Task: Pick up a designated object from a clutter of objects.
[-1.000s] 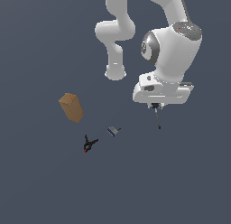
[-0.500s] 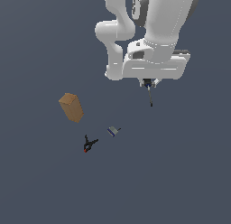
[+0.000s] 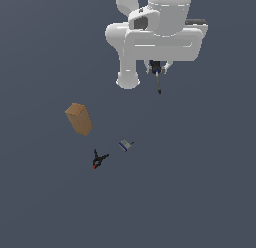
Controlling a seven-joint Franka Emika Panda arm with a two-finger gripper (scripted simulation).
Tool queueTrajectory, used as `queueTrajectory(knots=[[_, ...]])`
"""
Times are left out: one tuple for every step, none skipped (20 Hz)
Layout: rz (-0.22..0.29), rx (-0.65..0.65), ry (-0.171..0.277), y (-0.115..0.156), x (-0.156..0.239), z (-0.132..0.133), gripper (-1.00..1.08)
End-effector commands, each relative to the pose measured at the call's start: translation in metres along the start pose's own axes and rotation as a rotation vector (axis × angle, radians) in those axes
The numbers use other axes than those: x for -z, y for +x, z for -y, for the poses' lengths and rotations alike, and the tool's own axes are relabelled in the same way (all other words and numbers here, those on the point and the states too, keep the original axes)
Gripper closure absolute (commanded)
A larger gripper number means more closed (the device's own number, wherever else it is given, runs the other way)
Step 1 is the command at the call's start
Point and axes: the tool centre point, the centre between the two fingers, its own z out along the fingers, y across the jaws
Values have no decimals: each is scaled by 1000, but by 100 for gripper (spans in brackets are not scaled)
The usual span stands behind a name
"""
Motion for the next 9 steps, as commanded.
queueTrajectory(knots=[[1,0,-1,-3,12,-6,108],[1,0,-1,-4,16,-8,108],[0,0,-1,-5,19,-9,108],[0,0,-1,-5,21,-10,108],[0,0,-1,-6,23,-11,108],[0,0,-1,-6,25,-12,108],[0,0,-2,-6,26,-13,108],[0,0,-2,-5,26,-13,108],[0,0,-2,-5,26,-13,108]])
